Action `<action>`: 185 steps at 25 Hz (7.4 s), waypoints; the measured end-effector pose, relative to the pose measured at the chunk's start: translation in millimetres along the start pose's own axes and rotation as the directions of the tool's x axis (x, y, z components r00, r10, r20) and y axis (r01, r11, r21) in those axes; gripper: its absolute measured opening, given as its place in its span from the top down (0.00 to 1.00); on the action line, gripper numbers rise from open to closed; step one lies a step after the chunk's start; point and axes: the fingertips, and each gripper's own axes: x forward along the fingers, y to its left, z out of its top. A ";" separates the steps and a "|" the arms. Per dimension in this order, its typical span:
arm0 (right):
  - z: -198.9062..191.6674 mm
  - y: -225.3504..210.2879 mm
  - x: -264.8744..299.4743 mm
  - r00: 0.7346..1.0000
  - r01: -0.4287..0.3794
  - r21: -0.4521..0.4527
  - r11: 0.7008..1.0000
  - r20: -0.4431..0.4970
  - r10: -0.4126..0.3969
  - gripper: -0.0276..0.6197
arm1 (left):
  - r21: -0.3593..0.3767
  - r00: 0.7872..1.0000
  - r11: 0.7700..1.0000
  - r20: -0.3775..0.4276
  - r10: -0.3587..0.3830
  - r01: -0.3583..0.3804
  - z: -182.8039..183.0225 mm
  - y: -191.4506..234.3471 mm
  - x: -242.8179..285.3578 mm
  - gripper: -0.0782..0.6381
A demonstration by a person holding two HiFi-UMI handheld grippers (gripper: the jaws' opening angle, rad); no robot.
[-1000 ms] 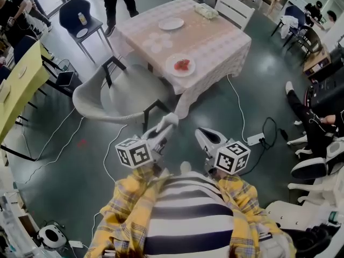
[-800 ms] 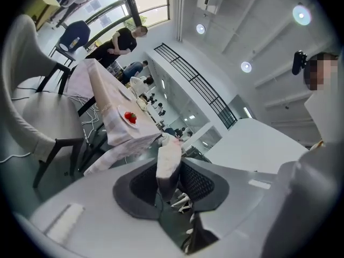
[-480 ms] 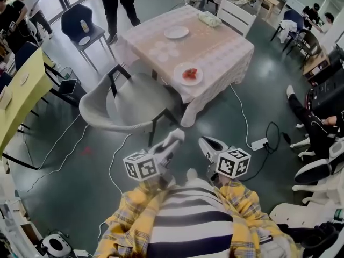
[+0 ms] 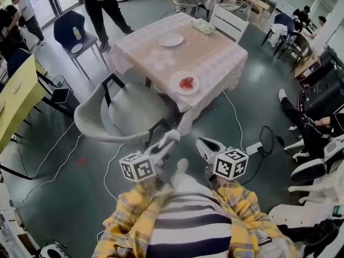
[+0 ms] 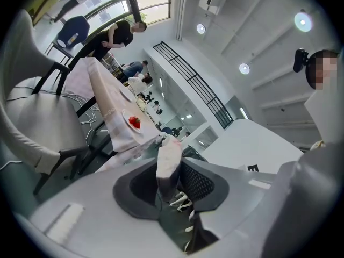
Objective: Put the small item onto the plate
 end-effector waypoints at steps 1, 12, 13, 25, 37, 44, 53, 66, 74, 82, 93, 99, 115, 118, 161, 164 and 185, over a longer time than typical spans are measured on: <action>4.9 -1.9 5.3 1.000 -0.007 -0.006 1.000 0.003 0.007 0.96 | 0.004 1.000 1.000 -0.001 0.004 -0.004 4.1 3.5 5.1 0.76; 69.4 -51.4 76.9 0.996 -0.094 0.005 0.996 0.005 0.094 0.96 | 0.024 0.998 0.998 0.017 0.064 -0.065 67.0 41.6 77.5 0.76; 75.5 -56.8 82.5 0.995 -0.100 0.002 0.995 0.001 0.100 0.96 | 0.023 0.997 0.997 0.022 0.068 -0.069 72.9 44.3 84.8 0.76; 134.2 -102.2 116.7 0.987 -0.158 -0.045 0.986 -0.016 0.157 0.96 | 0.033 0.992 0.993 0.059 0.108 -0.111 119.2 63.9 149.4 0.76; 191.6 -125.1 154.9 0.989 -0.145 -0.078 0.986 0.025 0.148 0.96 | 0.056 0.992 0.992 0.057 0.113 -0.116 169.4 84.9 186.8 0.76; 228.1 -146.7 190.0 0.991 -0.136 -0.106 0.985 -0.002 0.136 0.96 | 0.073 0.994 0.992 0.051 0.095 -0.099 213.3 98.9 228.5 0.76; 270.8 -156.2 263.8 0.987 -0.158 -0.136 0.978 -0.053 0.152 0.96 | 0.046 0.993 0.994 0.062 0.100 -0.103 277.6 145.1 259.6 0.76; 306.7 -177.5 342.4 0.992 -0.109 -0.152 0.982 -0.087 0.096 0.96 | -0.022 0.995 0.997 0.064 0.077 -0.076 339.4 211.8 300.5 0.76; 316.1 -198.6 367.6 0.985 -0.135 -0.121 0.983 -0.120 0.121 0.96 | -0.052 0.989 0.991 0.076 0.124 -0.120 351.1 237.4 321.3 0.76; 342.5 -228.6 389.1 0.988 -0.140 -0.128 0.982 -0.083 0.130 0.96 | -0.103 0.982 0.981 0.075 0.175 -0.167 365.4 255.4 341.4 0.76; 344.3 -246.2 434.5 0.976 -0.152 -0.189 0.970 -0.186 0.117 0.96 | -0.027 0.977 0.977 -0.022 0.211 -0.211 386.2 279.9 377.3 0.76; 337.9 -261.6 460.2 0.963 -0.145 -0.226 0.963 -0.256 0.085 0.96 | 0.004 0.960 0.971 -0.147 0.237 -0.239 382.3 296.1 390.7 0.76; 327.0 -280.9 471.9 0.953 -0.137 -0.219 0.966 -0.297 0.068 0.96 | 0.050 0.855 0.954 -0.431 0.289 -0.297 368.4 325.0 417.2 0.74; 328.3 -282.1 471.2 0.953 -0.140 -0.216 0.966 -0.293 0.072 0.96 | 0.099 0.837 0.948 -0.448 0.315 -0.304 364.1 330.2 418.0 0.74; 289.6 -263.1 423.0 0.940 -0.140 -0.187 0.972 -0.335 0.071 0.96 | 0.293 0.909 0.898 -0.159 0.385 -0.329 330.6 282.0 356.2 0.88; 286.1 -261.4 411.4 0.940 -0.142 -0.186 0.972 -0.334 0.073 0.96 | 0.282 0.915 0.905 -0.158 0.372 -0.319 321.4 274.3 353.8 0.89; 243.6 -249.9 349.9 0.930 -0.137 -0.203 0.970 -0.363 0.055 0.96 | 0.307 0.919 0.900 -0.146 0.365 -0.309 274.6 227.8 319.8 0.89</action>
